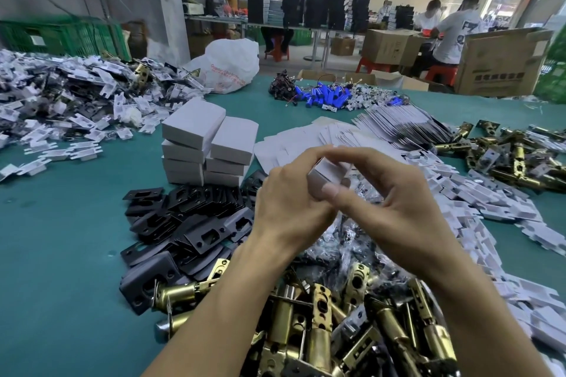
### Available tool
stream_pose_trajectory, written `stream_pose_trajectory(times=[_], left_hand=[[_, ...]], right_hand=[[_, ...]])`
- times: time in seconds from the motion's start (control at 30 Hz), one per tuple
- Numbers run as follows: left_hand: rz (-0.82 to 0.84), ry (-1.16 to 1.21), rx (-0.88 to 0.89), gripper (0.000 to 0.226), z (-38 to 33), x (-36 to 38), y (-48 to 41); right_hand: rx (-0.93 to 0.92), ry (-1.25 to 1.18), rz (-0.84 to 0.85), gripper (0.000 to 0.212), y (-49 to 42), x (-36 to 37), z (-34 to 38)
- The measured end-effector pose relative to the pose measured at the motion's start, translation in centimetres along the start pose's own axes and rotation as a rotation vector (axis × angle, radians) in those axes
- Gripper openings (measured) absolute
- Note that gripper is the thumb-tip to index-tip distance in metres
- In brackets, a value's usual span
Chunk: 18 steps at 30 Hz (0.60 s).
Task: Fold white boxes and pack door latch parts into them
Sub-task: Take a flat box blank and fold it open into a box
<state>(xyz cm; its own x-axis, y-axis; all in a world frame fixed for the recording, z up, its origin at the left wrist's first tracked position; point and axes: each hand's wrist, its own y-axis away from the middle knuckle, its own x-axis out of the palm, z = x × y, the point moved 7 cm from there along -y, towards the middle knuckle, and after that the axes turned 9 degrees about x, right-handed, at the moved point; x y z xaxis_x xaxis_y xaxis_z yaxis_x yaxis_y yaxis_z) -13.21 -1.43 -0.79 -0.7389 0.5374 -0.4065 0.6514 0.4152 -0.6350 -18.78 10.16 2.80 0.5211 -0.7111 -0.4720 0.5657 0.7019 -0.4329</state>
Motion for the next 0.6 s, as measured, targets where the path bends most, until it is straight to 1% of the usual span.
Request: stream_pose_trajectory(times=[0.07, 0.17, 0.27, 0.3, 0.4, 0.47, 0.53, 0.57, 0.6], left_hand=[[-0.024, -0.002, 0.055, 0.042, -0.4, 0.0, -0.1], [-0.085, 0.061, 0.095, 0.047, -0.5, -0.2, 0.0], [-0.104, 0.147, 0.051, 0.063, 0.4, -0.1, 0.0], [-0.099, 0.165, 0.047, 0.066, 0.6, 0.0, 0.0], [-0.067, 0.175, 0.070, 0.064, 0.4, 0.2, 0.0], [-0.049, 0.145, 0.086, 0.059, 0.0, 0.4, 0.1], [-0.042, 0.102, 0.114, 0.058, -0.5, 0.3, 0.1], [-0.052, 0.082, 0.148, 0.058, -1.0, 0.2, 0.2], [-0.077, 0.060, 0.191, 0.056, -1.5, -0.1, 0.2]], right_hand=[[0.050, -0.089, -0.061, 0.038, -0.1, -1.0, -0.5], [0.056, 0.081, -0.135, 0.034, -0.2, -1.7, -0.8], [0.045, 0.161, -0.124, 0.029, -0.2, -0.9, -0.8], [0.043, 0.177, -0.115, 0.031, -0.2, -0.6, -0.7], [0.038, 0.212, -0.080, 0.033, -0.3, -0.6, -0.6], [0.087, 0.152, -0.062, 0.026, -0.3, -0.8, -0.9], [0.161, -0.012, -0.065, 0.014, -0.1, -0.7, -1.1], [0.196, -0.111, -0.076, 0.013, -0.1, -0.5, -1.2], [0.241, -0.204, -0.079, 0.020, 0.0, -0.3, -1.4]])
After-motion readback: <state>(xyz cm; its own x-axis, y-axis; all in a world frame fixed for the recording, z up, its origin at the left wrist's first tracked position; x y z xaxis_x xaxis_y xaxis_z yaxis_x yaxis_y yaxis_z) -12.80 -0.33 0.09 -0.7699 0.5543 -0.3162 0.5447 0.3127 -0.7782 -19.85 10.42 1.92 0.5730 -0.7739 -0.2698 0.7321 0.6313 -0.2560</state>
